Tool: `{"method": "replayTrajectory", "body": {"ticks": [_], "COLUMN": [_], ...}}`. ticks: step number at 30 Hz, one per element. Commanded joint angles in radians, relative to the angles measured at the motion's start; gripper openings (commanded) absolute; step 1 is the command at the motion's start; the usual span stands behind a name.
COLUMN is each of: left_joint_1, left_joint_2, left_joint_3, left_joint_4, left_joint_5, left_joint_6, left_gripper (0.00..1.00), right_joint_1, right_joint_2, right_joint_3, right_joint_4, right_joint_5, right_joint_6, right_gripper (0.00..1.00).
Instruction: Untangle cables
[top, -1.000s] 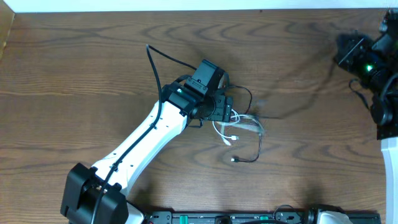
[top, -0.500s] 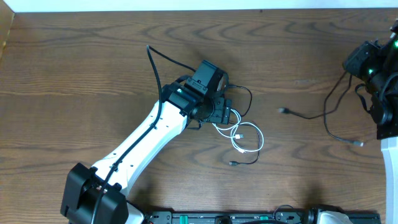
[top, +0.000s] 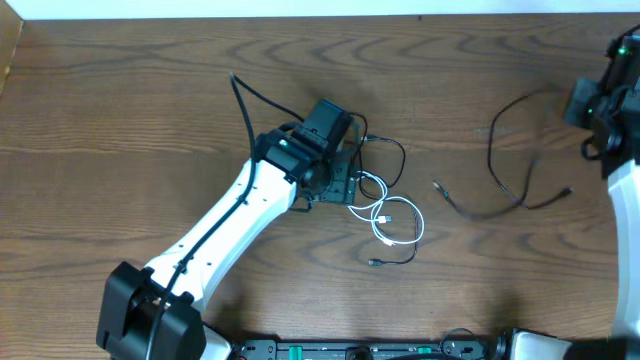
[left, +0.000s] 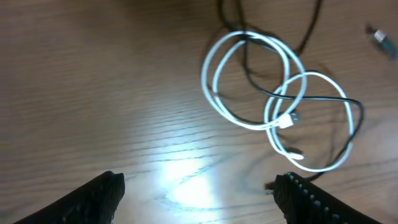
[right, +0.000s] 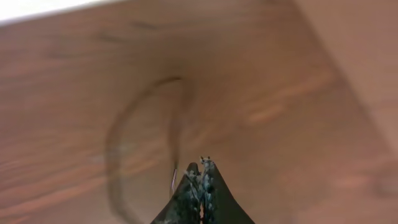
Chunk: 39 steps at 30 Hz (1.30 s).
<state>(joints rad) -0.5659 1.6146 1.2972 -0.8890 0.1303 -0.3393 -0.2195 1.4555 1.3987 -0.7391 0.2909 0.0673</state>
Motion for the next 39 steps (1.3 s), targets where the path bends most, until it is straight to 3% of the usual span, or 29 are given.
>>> {"method": "replayTrajectory", "body": {"ticks": [1, 3, 6, 9, 12, 17, 21, 25, 33, 39], "left_joint_1": [0.031, 0.042, 0.046, 0.046, 0.046, 0.046, 0.046, 0.046, 0.044, 0.043], "left_joint_2": [0.007, 0.007, 0.007, 0.007, 0.007, 0.007, 0.007, 0.007, 0.007, 0.007], "left_joint_3": [-0.003, -0.003, -0.003, -0.004, -0.004, -0.004, -0.004, -0.004, -0.004, -0.004], "left_joint_4": [-0.021, -0.027, -0.025, -0.027, -0.031, -0.042, -0.045, -0.045, -0.045, -0.053], "left_joint_5": [-0.019, -0.019, -0.019, -0.019, -0.019, -0.019, -0.018, -0.015, -0.014, -0.011], "left_joint_6": [0.013, 0.013, 0.013, 0.013, 0.012, 0.013, 0.012, 0.012, 0.012, 0.012], "left_gripper": [0.81, 0.81, 0.81, 0.81, 0.81, 0.81, 0.81, 0.81, 0.81, 0.81], "right_joint_1": [-0.087, -0.142, -0.209, -0.241, -0.238, -0.208, -0.205, -0.207, -0.207, -0.209], "right_joint_2": [0.003, 0.002, 0.002, 0.006, 0.023, 0.09, 0.175, 0.263, 0.428, 0.546], "right_joint_3": [0.007, 0.007, 0.007, 0.006, 0.005, 0.003, 0.003, 0.003, 0.003, 0.003], "right_joint_4": [0.006, 0.003, -0.005, -0.03, -0.069, -0.101, -0.079, 0.008, 0.201, 0.342], "right_joint_5": [0.126, 0.11, -0.118, -0.412, -0.539, -0.543, -0.452, -0.34, -0.293, -0.281], "right_joint_6": [0.006, 0.068, 0.085, 0.084, 0.081, 0.03, 0.021, 0.021, 0.021, 0.03], "right_gripper": [0.01, 0.01, 0.01, 0.24, 0.31, 0.38, 0.54, 0.63, 0.62, 0.56]}}
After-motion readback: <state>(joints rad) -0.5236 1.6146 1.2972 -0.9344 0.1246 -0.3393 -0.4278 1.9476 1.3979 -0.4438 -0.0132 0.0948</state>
